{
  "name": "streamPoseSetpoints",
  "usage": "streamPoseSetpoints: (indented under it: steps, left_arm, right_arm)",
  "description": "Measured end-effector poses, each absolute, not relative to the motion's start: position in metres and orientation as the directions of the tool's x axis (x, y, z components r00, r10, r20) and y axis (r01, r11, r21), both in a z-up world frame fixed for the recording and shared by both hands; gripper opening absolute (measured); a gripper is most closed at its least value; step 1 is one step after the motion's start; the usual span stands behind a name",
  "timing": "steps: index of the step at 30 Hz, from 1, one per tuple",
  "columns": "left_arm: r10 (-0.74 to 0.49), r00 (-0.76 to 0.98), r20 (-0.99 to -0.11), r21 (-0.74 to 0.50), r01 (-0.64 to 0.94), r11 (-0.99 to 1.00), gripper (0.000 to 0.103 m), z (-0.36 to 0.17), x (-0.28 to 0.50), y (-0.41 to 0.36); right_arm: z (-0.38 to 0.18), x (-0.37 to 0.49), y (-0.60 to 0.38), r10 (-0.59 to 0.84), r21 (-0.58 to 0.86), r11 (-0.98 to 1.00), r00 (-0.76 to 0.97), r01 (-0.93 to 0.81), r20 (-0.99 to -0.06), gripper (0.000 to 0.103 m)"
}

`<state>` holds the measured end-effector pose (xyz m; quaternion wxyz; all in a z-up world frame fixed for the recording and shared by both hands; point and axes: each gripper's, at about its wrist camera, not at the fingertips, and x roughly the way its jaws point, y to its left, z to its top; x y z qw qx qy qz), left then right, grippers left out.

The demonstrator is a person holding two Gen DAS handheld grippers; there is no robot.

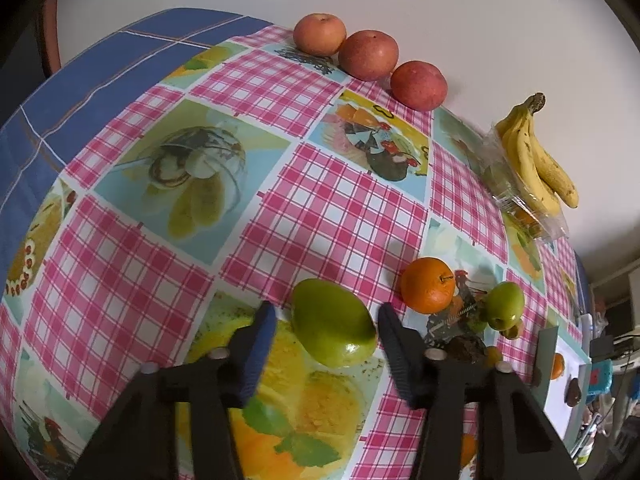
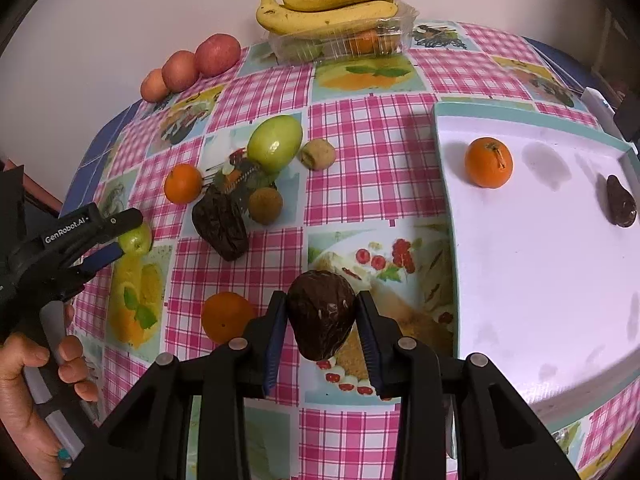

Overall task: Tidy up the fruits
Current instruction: 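Grasp a green apple with left tool while right tool grasps a date, then carry the green apple with left tool while right tool carries the date to the tray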

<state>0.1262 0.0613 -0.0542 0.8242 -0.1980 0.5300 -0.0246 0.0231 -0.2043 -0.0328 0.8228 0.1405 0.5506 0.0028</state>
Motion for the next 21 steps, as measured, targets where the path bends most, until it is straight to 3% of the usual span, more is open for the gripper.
streamPoseSetpoints:
  steps: [21]
  left_arm:
    - [-0.277, 0.502, -0.819, -0.37, -0.093, 0.924, 0.046, -0.006, 0.116, 0.051]
  right_arm:
    - [-0.014, 0.015, -0.236, 0.111, 0.234, 0.946, 0.459, 0.223, -0.882, 0.036]
